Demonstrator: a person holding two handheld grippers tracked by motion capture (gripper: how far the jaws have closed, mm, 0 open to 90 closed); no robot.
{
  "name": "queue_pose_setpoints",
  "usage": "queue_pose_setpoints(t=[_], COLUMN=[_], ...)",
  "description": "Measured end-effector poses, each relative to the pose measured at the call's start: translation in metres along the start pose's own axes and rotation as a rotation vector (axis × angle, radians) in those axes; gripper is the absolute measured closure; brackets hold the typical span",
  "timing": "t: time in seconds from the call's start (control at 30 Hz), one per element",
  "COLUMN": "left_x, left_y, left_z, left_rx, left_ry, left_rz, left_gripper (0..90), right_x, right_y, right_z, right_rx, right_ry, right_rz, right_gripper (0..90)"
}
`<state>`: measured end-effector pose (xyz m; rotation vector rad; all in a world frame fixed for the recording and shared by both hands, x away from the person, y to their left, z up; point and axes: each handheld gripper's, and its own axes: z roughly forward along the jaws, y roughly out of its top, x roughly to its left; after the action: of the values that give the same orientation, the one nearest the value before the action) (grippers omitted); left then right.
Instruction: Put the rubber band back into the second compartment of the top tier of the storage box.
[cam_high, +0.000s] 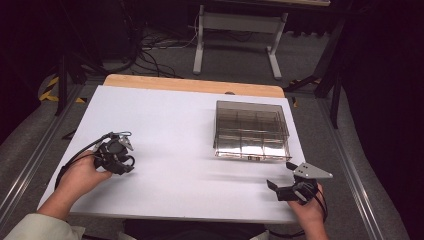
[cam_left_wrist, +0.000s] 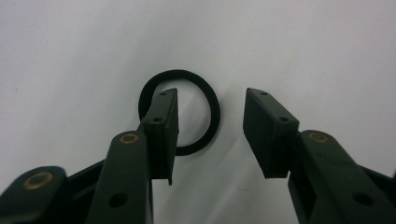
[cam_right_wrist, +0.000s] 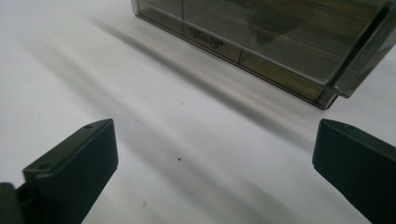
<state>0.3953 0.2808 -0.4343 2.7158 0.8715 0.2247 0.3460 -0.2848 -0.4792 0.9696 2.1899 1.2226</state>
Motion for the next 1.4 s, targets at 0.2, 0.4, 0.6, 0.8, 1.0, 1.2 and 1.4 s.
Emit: queue_pose_setpoints(t=[0.2, 0.4, 0.6, 0.8, 1.0, 1.2, 1.4], left_x=[-0.001, -0.004, -0.003, -0.005, -0.007, -0.009, -0.013], left_y=[0.001, 0.003, 0.004, 0.004, 0.005, 0.006, 0.007], left_z=[0.003, 0.005, 0.006, 0.004, -0.01, -0.03, -0.045], left_rx=[0.023, 0.032, 0.039, 0.031, -0.04, -0.171, -0.301], left_ry=[0.0, 0.014, 0.019, 0.038, 0.043, 0.019, 0.0], left_rz=[0.011, 0.027, 0.037, 0.041, 0.042, 0.024, 0.02], left_gripper=[68.5, 81.7, 86.1, 87.3, 87.5, 87.6, 87.6], right_x=[0.0, 0.0, 0.0, 0.0, 0.0, 0.0, 0.0], right_y=[0.0, 0.0, 0.0, 0.0, 0.0, 0.0, 0.0], right_z=[0.0, 0.0, 0.0, 0.0, 0.0, 0.0, 0.0], right_rx=[0.0, 0.0, 0.0, -0.001, 0.0, -0.001, 0.001], right_ry=[0.0, 0.001, 0.002, 0.002, 0.002, 0.002, 0.001], right_rz=[0.001, 0.001, 0.001, 0.002, 0.001, 0.001, -0.001], right_gripper=[0.8, 0.8, 0.8, 0.8, 0.8, 0.8, 0.8])
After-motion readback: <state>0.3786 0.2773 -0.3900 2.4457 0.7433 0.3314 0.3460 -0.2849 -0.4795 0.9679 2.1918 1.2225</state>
